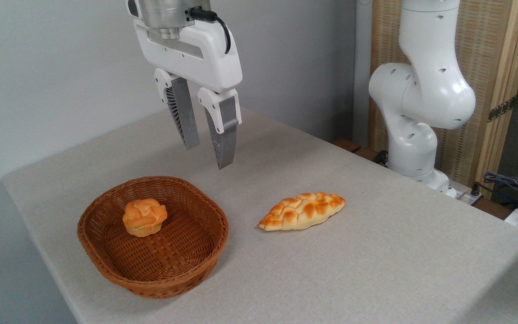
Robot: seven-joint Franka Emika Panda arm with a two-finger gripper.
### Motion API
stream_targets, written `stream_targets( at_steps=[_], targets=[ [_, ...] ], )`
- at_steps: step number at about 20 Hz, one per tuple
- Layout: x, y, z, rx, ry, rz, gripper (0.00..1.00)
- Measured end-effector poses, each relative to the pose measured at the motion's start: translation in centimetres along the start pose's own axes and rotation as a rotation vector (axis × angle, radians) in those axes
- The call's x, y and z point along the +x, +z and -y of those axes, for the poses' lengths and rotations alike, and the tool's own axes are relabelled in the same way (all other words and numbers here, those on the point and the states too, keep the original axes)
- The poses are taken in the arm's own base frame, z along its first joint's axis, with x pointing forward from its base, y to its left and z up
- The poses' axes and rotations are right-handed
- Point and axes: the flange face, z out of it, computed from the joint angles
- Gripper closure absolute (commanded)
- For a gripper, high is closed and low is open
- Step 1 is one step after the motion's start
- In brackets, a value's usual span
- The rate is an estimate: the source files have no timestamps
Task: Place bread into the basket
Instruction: 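Move the open gripper over the braided bread roll and lower it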
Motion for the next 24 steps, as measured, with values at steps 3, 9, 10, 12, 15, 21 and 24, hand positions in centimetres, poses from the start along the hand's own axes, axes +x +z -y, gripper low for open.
stream_targets(
  at_steps=[3, 9, 10, 12, 15, 21, 24],
  targets=[
    [0.0, 0.0, 0.0, -0.002, 0.0, 0.002, 0.0],
    [0.0, 0.3, 0.0, -0.008, 0.0, 0.009, 0.0],
    [-0.1, 0.5, -0.1, -0.013, 0.0, 0.015, 0.0],
    [-0.1, 0.9, -0.2, -0.02, 0.001, 0.021, 0.0],
    [-0.2, 2.1, -1.6, -0.041, 0.02, 0.041, 0.0],
    [-4.5, 5.8, -8.2, -0.093, 0.127, 0.105, 0.0],
    [-6.9, 8.3, -9.9, -0.108, 0.188, 0.117, 0.0]
  ],
)
